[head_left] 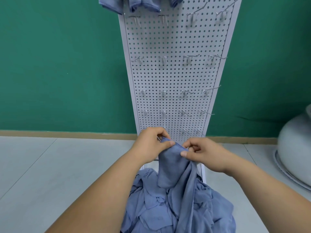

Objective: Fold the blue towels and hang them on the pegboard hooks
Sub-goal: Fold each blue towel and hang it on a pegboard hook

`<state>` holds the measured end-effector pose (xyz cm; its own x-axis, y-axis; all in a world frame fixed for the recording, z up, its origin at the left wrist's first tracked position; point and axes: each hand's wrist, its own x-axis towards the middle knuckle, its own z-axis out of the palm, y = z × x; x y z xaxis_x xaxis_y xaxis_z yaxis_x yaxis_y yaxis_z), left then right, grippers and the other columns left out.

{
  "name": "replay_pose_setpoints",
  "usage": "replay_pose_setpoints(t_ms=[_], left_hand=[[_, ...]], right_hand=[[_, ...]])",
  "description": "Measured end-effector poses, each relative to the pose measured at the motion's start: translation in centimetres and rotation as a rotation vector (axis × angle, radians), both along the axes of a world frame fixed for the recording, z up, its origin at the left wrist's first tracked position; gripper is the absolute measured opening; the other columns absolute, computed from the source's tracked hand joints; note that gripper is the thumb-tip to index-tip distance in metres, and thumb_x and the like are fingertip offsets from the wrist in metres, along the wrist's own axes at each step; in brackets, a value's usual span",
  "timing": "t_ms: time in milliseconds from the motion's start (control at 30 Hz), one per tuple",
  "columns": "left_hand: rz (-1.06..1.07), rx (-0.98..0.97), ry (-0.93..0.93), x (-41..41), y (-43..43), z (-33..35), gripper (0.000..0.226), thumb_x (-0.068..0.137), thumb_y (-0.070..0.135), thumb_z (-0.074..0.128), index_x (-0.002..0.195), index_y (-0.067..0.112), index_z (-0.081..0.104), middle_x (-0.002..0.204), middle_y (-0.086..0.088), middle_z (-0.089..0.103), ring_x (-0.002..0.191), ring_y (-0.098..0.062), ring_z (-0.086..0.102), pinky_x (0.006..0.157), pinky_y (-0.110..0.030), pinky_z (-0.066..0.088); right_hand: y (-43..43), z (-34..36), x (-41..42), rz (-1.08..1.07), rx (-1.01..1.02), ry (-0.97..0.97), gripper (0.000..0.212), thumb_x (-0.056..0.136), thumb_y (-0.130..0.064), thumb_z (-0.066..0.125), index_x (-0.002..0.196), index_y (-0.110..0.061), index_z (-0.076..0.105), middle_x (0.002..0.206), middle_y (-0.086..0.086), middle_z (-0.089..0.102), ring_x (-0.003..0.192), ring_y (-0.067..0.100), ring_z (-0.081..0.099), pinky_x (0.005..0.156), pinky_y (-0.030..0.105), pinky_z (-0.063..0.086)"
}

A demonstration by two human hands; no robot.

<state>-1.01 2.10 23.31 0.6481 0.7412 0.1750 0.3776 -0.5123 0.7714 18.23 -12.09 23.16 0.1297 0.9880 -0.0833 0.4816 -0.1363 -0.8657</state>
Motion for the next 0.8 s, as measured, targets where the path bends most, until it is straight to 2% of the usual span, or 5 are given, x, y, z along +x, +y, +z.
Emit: replay_pose_setpoints(t_ms=[167,267,500,667,800], left_hand=[[0.011,0.025,-0.117,0.4,-0.5,0.7,0.014,0.083,0.027,0.090,0.080,0.025,0.076,0.071,0.012,0.069,0.061,0.002,0.054,0.062,-0.011,0.043],[-0.009,0.086,-0.047,-0.2,-0.2,1.0,0.010,0.088,0.026,0.085,0.083,0.029,0.078,0.075,0.014,0.072,0.066,0.004,0.058,0.064,-0.008,0.043],[0.136,0.261,0.116,-2.0,1.8,1.0,0.011,0.091,0.043,0.079,0.083,0.038,0.073,0.078,0.018,0.070,0.079,-0.003,0.065,0.074,-0.032,0.058],[0.388,0.341,0.117,-4.3,4.3,0.9,0.015,0.093,0.045,0.075,0.086,0.032,0.072,0.078,0.016,0.070,0.082,-0.013,0.067,0.073,-0.036,0.057],[0.519,0.330,0.196,-6.0,5.3,0.4,0.015,0.095,0.041,0.073,0.084,0.030,0.072,0.083,0.010,0.071,0.087,-0.023,0.067,0.070,-0.036,0.056]], right_hand=[[-0.1,0.6,-1.0,-0.028,-0.005,0.175,0.021,0.102,-0.037,0.068,0.103,-0.017,0.074,0.082,0.004,0.073,0.077,0.015,0.062,0.073,0.027,0.050],[0.0,0.9,-0.9,-0.105,0.043,0.200,0.016,0.101,-0.034,0.070,0.100,-0.019,0.076,0.088,0.009,0.076,0.080,0.016,0.063,0.076,0.031,0.049],[0.0,1.3,0.5,-0.052,-0.013,0.010,0.016,0.101,-0.031,0.070,0.091,-0.019,0.075,0.067,-0.007,0.049,0.068,0.014,0.043,0.072,0.030,0.039],[-0.5,1.8,3.6,-0.115,0.006,-0.083,0.016,0.098,-0.034,0.073,0.088,-0.022,0.077,0.072,-0.010,0.066,0.071,0.009,0.056,0.077,0.028,0.046],[-1.0,1.1,6.3,-0.232,0.035,-0.258,0.011,0.096,-0.038,0.076,0.087,-0.031,0.078,0.084,0.001,0.076,0.076,0.014,0.063,0.080,0.038,0.054]])
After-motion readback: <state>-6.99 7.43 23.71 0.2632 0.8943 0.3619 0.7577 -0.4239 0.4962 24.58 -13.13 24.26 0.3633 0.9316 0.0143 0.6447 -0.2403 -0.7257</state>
